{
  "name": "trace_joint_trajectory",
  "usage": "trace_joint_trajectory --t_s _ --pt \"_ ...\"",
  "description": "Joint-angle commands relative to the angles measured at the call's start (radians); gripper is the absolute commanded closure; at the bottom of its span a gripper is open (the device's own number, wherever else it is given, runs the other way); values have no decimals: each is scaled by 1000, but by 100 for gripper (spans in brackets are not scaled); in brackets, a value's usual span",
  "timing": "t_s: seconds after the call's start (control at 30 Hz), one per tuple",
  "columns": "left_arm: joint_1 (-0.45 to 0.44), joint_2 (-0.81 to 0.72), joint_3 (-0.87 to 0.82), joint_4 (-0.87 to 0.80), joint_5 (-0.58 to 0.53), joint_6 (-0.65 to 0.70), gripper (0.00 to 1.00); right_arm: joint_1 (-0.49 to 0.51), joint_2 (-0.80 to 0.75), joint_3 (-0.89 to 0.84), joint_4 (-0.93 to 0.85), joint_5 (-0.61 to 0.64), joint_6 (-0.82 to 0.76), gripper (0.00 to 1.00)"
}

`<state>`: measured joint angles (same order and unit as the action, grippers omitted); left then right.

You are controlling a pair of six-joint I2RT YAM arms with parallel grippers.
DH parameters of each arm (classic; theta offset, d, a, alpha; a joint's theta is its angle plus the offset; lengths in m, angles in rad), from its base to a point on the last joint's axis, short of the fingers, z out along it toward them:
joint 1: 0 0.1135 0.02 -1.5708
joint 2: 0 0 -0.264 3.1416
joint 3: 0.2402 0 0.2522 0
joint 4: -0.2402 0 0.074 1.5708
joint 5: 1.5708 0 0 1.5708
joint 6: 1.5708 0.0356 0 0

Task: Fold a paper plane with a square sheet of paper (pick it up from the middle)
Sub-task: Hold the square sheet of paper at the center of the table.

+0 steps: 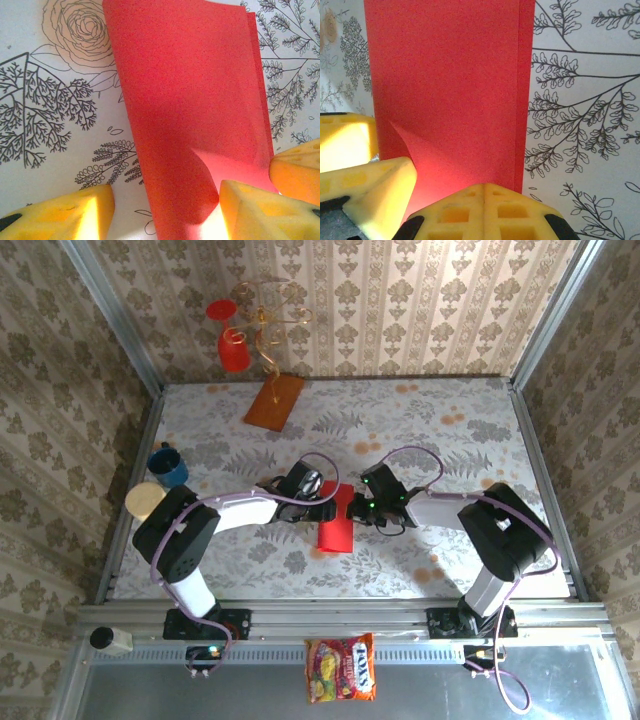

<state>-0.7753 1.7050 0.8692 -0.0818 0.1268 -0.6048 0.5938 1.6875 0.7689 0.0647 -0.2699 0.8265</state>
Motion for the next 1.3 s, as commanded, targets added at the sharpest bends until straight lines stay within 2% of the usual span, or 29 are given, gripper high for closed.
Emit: trace_joint_trajectory --t_s 0.0,0.5,0.93,1.03,1.2,1.27 --pt "0 61 -18 0 42 19 40 6 21 9 -3 -7 8 100" --pt "8 45 -3 -21 48 22 40 8 42 -5 -12 1 20 100" --pt "46 -99 50 -145 22 51 35 8 47 -16 -13 12 24 100" --pt "48 -110 52 -169 19 61 47 9 50 -19 -9 12 26 100" --pt "48 -115 36 -145 53 64 81 9 49 -25 -5 14 27 100" --pt "44 -114 33 -130 68 63 89 9 50 -28 -2 14 26 100"
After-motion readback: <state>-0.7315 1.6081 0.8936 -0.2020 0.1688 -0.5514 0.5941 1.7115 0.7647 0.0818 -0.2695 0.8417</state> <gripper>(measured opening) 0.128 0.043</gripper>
